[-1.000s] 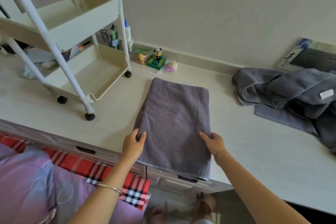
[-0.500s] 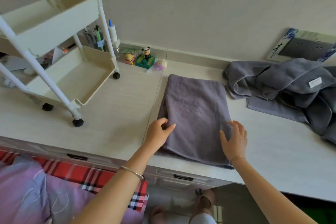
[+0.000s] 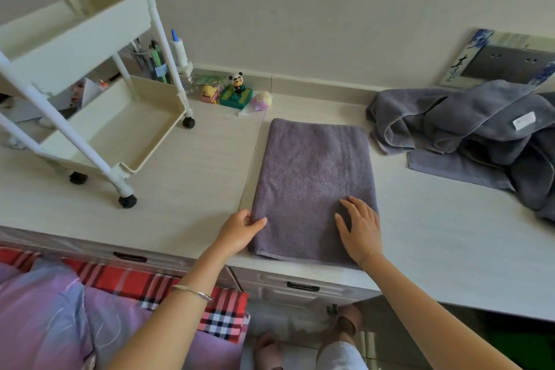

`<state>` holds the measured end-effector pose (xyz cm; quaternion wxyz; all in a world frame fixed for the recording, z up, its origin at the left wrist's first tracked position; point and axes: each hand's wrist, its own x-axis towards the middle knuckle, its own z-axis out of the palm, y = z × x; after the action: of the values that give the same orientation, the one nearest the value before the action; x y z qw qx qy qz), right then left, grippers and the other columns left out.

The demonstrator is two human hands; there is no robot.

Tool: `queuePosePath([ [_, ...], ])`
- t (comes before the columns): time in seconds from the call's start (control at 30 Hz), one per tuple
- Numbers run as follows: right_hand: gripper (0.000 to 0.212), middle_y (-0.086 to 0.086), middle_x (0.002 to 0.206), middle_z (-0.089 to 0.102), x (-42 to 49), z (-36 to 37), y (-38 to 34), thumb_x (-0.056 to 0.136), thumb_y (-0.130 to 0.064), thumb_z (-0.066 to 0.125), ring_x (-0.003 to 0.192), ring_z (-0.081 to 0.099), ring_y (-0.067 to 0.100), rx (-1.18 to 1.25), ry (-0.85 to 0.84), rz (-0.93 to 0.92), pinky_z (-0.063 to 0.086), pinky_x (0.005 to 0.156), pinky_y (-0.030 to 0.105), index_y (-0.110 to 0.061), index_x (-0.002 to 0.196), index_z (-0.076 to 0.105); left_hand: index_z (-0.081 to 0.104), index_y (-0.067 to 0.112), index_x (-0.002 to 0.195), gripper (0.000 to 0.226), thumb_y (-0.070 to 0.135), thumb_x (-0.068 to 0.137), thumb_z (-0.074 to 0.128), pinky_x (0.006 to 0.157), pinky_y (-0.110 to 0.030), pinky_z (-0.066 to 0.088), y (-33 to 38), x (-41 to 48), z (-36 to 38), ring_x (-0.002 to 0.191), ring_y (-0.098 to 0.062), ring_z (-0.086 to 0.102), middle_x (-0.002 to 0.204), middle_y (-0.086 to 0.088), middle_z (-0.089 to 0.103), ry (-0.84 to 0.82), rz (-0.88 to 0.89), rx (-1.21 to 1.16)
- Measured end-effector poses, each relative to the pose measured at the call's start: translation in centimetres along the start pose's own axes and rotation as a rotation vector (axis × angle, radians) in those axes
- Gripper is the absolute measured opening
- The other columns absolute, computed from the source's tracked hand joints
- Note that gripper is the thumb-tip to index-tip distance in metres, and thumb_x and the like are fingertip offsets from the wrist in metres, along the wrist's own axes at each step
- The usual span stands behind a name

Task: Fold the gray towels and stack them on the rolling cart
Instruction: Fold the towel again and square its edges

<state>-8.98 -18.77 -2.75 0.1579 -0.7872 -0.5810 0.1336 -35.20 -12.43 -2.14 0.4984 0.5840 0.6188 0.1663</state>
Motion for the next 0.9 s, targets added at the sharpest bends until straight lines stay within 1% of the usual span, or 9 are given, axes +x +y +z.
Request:
queuePosePath([
  [0.1, 0.042, 0.002, 0.147, 0.039, -0.1, -0.4, 0.2, 0.097, -0.034, 0.046, 0.138, 0.029, 0.024, 0.016, 0.003, -0.016, 0.018, 0.117, 0.037, -0.019, 0.136, 0.046, 0.049, 0.012, 0.085, 0.018, 0.026, 0.093, 0.057, 0.057, -0.024, 0.036, 0.8, -0.8, -0.1, 0.059, -0.011, 0.047, 0.064, 0.0, 0.052, 0.127, 0.126, -0.119],
  [0.17, 0.042, 0.002, 0.146, 0.04, -0.3, -0.4, 0.4, 0.097, -0.033, 0.045, 0.138, 0.03, 0.025, -0.032, 0.005, -0.046, 0.019, 0.116, 0.037, -0.018, 0.136, 0.047, 0.044, 0.013, 0.086, 0.019, 0.027, 0.096, 0.052, 0.049, -0.025, 0.028, 0.5, -0.6, -0.2, 0.053, -0.011, 0.038, 0.058, 0.006, 0.041, 0.209, 0.124, 0.005],
  [0.33, 0.056, 0.005, 0.141, 0.047, -0.6, 0.0, 0.9, 0.092, -0.046, 0.026, 0.134, 0.038, 0.028, -0.114, 0.012, -0.09, 0.025, 0.115, 0.042, -0.017, 0.132, 0.053, 0.043, 0.018, 0.076, 0.027, 0.036, 0.094, 0.051, 0.053, -0.031, 0.03, -0.6, -0.3, -0.2, 0.066, -0.025, 0.051, 0.06, 0.005, 0.045, 0.178, 0.002, 0.296],
  [0.4, 0.061, 0.005, 0.14, 0.048, -0.6, 0.0, 0.9, 0.09, -0.048, 0.021, 0.134, 0.039, 0.029, -0.11, 0.016, -0.095, 0.026, 0.114, 0.043, -0.017, 0.131, 0.054, 0.048, 0.015, 0.09, 0.023, 0.038, 0.094, 0.051, 0.059, -0.031, 0.036, 0.4, -0.5, -0.2, 0.08, -0.03, 0.058, 0.072, 0.003, 0.053, 0.191, 0.01, 0.356],
  [0.5, 0.061, 0.004, 0.143, 0.046, -0.3, -0.1, 0.2, 0.09, -0.048, 0.02, 0.136, 0.035, 0.027, -0.077, 0.029, -0.119, 0.021, 0.116, 0.041, -0.018, 0.133, 0.052, 0.041, 0.007, 0.132, 0.051, 0.042, 0.095, 0.046, 0.083, -0.038, 0.044, 2.1, -0.4, 0.7, 0.111, -0.032, 0.053, 0.12, -0.011, 0.054, 0.368, 0.184, 0.55],
  [0.6, 0.061, 0.004, 0.146, 0.041, 0.5, 0.1, -0.9, 0.091, -0.047, 0.017, 0.14, 0.03, 0.025, -0.042, 0.025, -0.146, 0.014, 0.117, 0.04, -0.02, 0.136, 0.049, 0.018, 0.016, 0.15, 0.059, 0.045, 0.099, 0.025, 0.115, -0.041, 0.016, 4.7, 1.0, 3.4, 0.143, -0.029, 0.019, 0.156, -0.01, 0.022, 0.279, 0.449, 0.7],
  [0.7, 0.066, 0.002, 0.152, 0.033, 1.7, 0.3, -2.7, 0.09, -0.048, 0.009, 0.144, 0.021, 0.021, -0.017, -0.012, -0.167, 0.007, 0.118, 0.037, -0.022, 0.141, 0.041, 0.0, 0.024, 0.151, 0.056, 0.042, 0.102, 0.018, 0.117, -0.04, -0.01, 5.8, 3.0, 5.7, 0.147, -0.021, -0.008, 0.16, -0.001, -0.003, 0.128, 0.432, 0.831],
  [0.8, 0.071, -0.004, 0.157, 0.017, 2.2, 1.0, -2.3, 0.087, -0.053, -0.001, 0.146, 0.007, 0.016, -0.08, -0.085, -0.167, -0.007, 0.116, 0.03, -0.029, 0.148, 0.025, -0.005, 0.027, 0.151, 0.06, 0.053, 0.096, 0.003, 0.116, -0.043, -0.011, 4.5, 4.0, 6.7, 0.146, -0.021, -0.011, 0.16, 0.002, -0.008, 0.081, 0.378, 0.911],
  [0.9, 0.066, -0.007, 0.157, 0.013, 1.9, 1.3, 0.7, 0.091, -0.059, 0.006, 0.145, 0.007, 0.013, -0.154, -0.068, -0.166, -0.004, 0.117, 0.028, -0.029, 0.15, 0.016, -0.007, 0.031, 0.15, 0.078, 0.06, 0.077, -0.016, 0.115, -0.044, -0.011, 3.6, 4.8, 6.8, 0.146, -0.022, -0.013, 0.159, 0.004, -0.011, 0.098, 0.311, 0.872],
])
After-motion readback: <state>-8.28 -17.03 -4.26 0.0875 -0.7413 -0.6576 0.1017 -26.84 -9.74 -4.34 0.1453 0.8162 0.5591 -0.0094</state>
